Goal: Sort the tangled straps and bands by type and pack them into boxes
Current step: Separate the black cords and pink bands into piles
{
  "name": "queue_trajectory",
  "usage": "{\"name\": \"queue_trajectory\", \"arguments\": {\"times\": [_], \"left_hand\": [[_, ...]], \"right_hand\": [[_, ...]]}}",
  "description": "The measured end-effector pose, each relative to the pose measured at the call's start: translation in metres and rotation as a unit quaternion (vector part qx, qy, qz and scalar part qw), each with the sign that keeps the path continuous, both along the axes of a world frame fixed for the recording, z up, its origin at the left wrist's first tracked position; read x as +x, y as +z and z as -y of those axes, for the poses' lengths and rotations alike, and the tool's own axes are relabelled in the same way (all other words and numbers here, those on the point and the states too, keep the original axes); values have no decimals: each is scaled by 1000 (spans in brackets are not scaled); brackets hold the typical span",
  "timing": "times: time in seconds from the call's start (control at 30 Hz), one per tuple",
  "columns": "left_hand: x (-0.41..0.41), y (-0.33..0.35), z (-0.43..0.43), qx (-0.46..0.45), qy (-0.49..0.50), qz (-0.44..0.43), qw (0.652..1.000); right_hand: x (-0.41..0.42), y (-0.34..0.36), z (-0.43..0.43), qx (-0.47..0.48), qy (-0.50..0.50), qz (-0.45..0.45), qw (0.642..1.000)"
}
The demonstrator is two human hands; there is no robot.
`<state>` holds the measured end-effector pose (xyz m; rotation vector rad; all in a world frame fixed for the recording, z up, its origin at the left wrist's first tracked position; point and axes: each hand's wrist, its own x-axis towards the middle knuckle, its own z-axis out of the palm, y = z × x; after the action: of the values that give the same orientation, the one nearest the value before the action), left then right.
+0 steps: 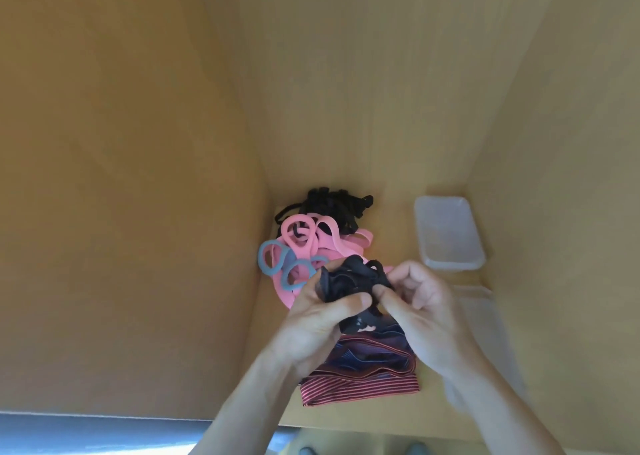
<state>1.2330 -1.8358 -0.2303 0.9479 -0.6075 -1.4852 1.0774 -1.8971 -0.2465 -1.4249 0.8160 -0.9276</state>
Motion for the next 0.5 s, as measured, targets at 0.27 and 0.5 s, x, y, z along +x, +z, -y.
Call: {"name": "queue_trajectory", "arguments": {"times": [0.27, 0.5], "left_hand": [[6, -1, -1, -28, 26, 148, 988], [18, -8, -2, -60, 55, 338, 937]], "right_hand": [[-5, 2, 5, 247, 49, 126, 959], [-4, 11, -9, 344, 109, 165, 918]]}}
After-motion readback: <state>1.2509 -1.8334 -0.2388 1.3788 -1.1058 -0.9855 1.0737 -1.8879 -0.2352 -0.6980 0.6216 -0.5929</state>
